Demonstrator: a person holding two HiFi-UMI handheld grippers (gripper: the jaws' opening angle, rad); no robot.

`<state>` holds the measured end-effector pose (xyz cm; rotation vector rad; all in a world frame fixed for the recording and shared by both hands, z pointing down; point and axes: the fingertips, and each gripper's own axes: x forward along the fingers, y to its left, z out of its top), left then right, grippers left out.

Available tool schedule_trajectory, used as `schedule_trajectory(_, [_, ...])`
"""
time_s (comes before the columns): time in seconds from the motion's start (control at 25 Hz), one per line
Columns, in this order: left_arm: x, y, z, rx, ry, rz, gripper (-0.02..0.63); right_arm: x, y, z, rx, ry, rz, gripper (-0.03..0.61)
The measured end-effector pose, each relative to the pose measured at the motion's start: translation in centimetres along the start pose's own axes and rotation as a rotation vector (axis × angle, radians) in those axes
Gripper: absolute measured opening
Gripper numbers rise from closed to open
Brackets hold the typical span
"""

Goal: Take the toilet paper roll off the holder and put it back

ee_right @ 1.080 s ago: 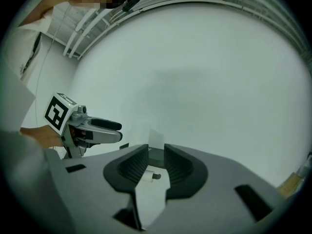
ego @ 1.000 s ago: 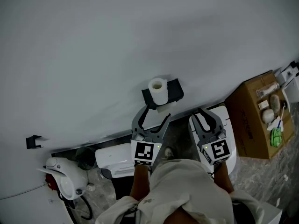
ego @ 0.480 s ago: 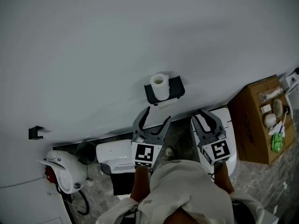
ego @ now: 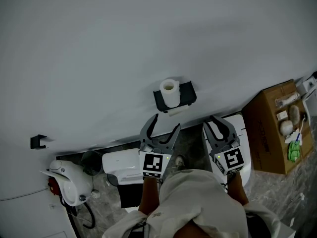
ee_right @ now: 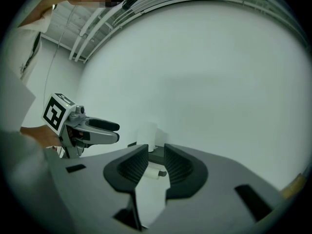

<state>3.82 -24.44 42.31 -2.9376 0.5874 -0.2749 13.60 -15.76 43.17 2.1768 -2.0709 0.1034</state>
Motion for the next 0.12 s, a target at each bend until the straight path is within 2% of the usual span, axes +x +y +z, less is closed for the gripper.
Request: schedule_trajectory(0.12, [0.06, 0.64, -0.09, -0.001, -0.001, 0.000, 0.333, 0.52, 0.14, 0.18, 0.001, 0.000, -0.004, 0.097])
